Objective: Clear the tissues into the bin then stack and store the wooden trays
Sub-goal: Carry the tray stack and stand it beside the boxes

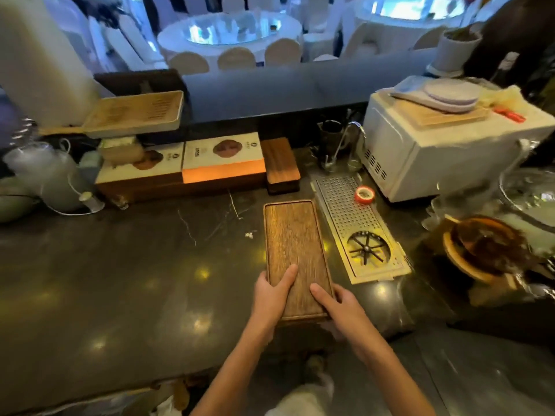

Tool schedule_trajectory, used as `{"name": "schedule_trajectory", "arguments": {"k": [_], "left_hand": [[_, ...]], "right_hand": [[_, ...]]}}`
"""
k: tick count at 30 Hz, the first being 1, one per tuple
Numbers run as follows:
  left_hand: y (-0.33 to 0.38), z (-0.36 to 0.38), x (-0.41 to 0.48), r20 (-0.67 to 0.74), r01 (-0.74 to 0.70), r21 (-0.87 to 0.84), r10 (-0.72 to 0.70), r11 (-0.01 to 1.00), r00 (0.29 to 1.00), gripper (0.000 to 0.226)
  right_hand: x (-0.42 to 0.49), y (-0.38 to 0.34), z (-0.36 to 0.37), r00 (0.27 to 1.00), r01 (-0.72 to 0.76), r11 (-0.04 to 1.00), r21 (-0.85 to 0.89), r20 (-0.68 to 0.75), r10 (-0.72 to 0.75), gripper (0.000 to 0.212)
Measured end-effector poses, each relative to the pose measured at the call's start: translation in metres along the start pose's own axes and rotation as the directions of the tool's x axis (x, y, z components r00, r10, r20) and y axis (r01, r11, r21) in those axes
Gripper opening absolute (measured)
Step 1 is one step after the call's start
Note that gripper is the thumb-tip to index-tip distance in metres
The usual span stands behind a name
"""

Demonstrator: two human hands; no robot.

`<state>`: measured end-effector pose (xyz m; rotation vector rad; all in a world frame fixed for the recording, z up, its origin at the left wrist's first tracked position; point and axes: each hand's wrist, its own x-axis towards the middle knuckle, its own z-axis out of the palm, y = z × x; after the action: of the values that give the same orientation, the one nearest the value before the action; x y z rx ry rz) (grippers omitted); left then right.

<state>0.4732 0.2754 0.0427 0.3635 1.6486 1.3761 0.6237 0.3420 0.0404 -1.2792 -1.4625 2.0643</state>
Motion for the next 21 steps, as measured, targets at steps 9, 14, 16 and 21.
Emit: {"name": "schedule_trajectory", "arguments": {"k": [9,14,16,21], "left_hand": [[0.084,0.036,0.143,0.009,0.033,-0.062,-0.033,0.998,0.999,0.059],[0.117,0.044,0.213,-0.026,0.098,-0.185,-0.104,0.978,0.994,0.066],[0.124,0.044,0.237,-0.047,0.134,-0.268,-0.152,0.954,0.987,0.065],[0.139,0.042,0.293,-0.017,0.214,-0.594,-0.278,0.775,0.96,0.057]], "right_hand": [[0.145,-0.107,-0.037,0.997,-0.017,0.998,-0.062,0.069,0.021,0.062],[0.235,-0.143,-0.043,0.994,-0.067,0.997,-0.046,0.079,0.071,0.069],[0.274,-0.154,-0.042,0.993,-0.093,0.994,-0.049,0.072,0.096,0.069],[0.355,-0.168,-0.036,0.988,-0.108,0.988,-0.111,0.096,0.119,0.059]]}}
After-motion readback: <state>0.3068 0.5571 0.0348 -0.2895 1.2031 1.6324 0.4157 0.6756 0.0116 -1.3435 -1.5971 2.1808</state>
